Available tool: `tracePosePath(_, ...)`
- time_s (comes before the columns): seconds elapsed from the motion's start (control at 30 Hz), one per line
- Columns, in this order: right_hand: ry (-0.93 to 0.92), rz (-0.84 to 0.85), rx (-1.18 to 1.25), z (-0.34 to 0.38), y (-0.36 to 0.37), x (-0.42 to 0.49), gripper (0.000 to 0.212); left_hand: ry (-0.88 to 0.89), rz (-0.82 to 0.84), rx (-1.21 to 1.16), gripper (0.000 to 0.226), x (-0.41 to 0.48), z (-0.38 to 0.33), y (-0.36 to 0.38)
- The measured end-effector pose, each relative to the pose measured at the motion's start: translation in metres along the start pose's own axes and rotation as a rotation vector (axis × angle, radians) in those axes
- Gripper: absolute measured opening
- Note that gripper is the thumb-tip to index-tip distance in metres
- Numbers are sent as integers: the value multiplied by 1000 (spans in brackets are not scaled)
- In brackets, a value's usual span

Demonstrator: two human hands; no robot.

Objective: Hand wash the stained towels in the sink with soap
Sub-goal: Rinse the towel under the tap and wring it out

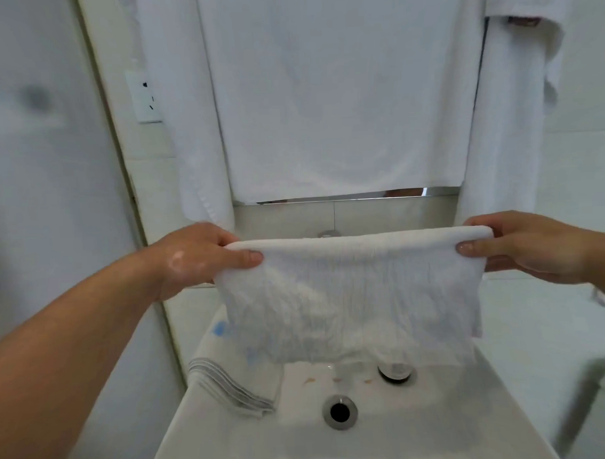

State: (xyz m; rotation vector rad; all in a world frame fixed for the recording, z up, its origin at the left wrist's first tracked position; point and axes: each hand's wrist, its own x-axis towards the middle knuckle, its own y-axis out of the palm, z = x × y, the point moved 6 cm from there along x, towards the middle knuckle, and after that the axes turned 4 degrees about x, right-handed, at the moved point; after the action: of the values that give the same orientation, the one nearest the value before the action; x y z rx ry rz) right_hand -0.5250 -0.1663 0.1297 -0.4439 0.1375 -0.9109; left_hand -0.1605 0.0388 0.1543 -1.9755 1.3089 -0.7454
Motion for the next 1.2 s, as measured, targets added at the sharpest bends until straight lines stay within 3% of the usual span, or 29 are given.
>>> tracePosePath(0.07, -3, -71, 252, -8, 2, 2, 64, -68, 40, -429, 33, -1, 3, 9)
tracePosePath(0.1, 2, -133, 330, -12, 5, 3, 61, -83, 39, -580, 40, 1, 6, 14)
tracePosePath(0.17, 50, -286, 446, -21, 12, 5, 31, -110, 11, -741, 36, 3, 13, 28)
tracePosePath(0.23, 118, -401, 395, -28, 19, 1, 16, -109, -30, -611, 18, 6, 23, 39)
tracePosePath(0.33, 172, -393, 221, -34, 30, -5, 16, -74, -101, -273, 28, 4, 33, 48)
tracePosePath(0.5, 151, -517, 175, -30, 50, -8, 26, -192, -193, -484, 26, 1, 29, 62)
tracePosePath(0.67, -86, -566, -94, 5, 95, -20, 25, -149, -316, -546, 30, -19, -5, 95)
tracePosePath(0.87, -321, -361, -146, 32, 158, -46, 32, 85, -275, -500, 28, -47, -49, 139)
tracePosePath(0.93, -318, -177, -54, 33, 167, -55, 43, 156, -203, -650, 28, -53, -56, 145)
tracePosePath(1.0, -288, -97, 8, 22, 165, -55, 60, 183, -51, -770, 30, -54, -61, 150)
tracePosePath(1.03, -288, -138, -1, 14, 161, -54, 60, 238, 21, -699, 26, -54, -62, 151)
tracePosePath(1.1, -303, -264, 16, 3, 152, -49, 39, 400, 65, -386, 24, -51, -59, 148)
tracePosePath(1.2, -333, -256, 262, -3, 143, -45, 13, 497, -177, -70, 30, -40, -37, 115)
